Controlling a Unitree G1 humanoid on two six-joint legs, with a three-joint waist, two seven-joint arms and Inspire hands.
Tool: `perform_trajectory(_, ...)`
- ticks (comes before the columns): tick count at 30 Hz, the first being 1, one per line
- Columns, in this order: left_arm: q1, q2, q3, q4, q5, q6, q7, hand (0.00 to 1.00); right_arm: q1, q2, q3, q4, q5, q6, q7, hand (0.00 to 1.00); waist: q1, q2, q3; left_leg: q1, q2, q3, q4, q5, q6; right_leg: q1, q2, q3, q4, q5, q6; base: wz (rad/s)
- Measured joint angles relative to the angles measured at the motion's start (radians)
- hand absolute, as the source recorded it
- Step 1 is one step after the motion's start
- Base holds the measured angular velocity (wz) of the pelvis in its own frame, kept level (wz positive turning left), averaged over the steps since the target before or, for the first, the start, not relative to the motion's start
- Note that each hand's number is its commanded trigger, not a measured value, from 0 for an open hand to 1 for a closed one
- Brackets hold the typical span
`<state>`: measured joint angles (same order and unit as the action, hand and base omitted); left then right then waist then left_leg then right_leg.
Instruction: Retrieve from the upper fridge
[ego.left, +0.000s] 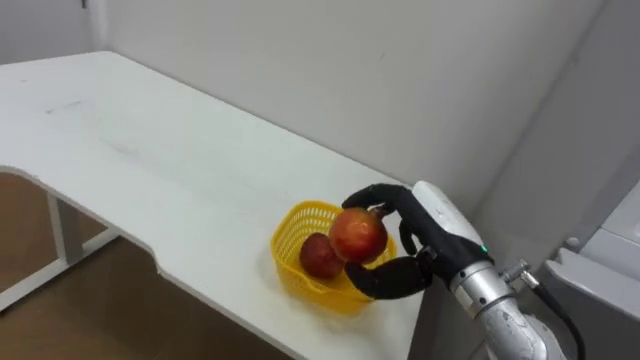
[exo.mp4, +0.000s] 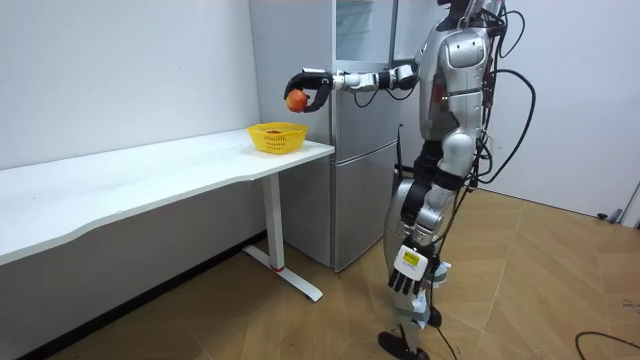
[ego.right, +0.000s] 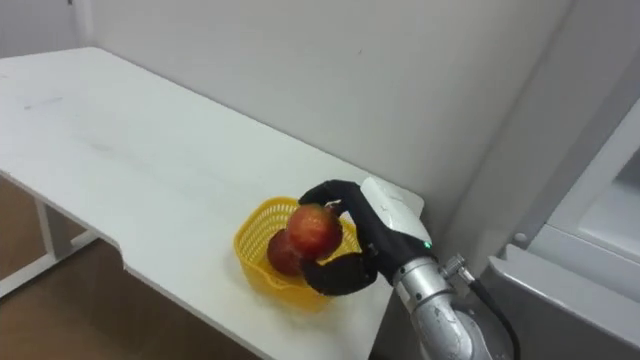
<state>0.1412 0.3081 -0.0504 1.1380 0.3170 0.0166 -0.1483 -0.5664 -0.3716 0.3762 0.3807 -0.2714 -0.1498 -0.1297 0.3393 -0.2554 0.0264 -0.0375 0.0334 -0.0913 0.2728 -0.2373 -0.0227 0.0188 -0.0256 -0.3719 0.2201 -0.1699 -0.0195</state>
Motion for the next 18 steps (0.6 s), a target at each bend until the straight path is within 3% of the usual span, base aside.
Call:
perform_trajectory(9, 0.008, 0.030, 0.013, -0.024, 0.010, 0.022, -0.037, 0.00, -0.108, -0.025, 0.000, 0.043, 0.037, 0.014, -0.035, 1.00, 0.001, -0.011, 0.0006, -0.013, -0.011, -0.025, 0.003, 0.003, 0.002, 0.002, -0.011, -0.043, -0.004, 0.000, 0.000, 0.09)
perform_trajectory(14, 0.004, 0.034, 0.029, -0.028, 0.009, 0.032, -0.036, 0.00, -0.110, -0.064, 0.004, 0.047, 0.076, 0.033, -0.038, 1.00, 0.000, -0.009, 0.0023, -0.023, -0.014, -0.038, 0.012, 0.002, 0.002, 0.010, -0.007, -0.045, -0.018, 0.000, 0.000, 0.08)
perform_trajectory(18, 0.007, 0.033, 0.029, -0.046, 0.010, 0.049, -0.028, 0.00, -0.109, -0.086, 0.042, 0.146, 0.091, 0.056, -0.040, 1.00, 0.005, -0.006, 0.0045, -0.020, -0.014, -0.040, 0.013, 0.002, 0.002, 0.015, -0.007, -0.042, -0.019, 0.000, 0.001, 0.03)
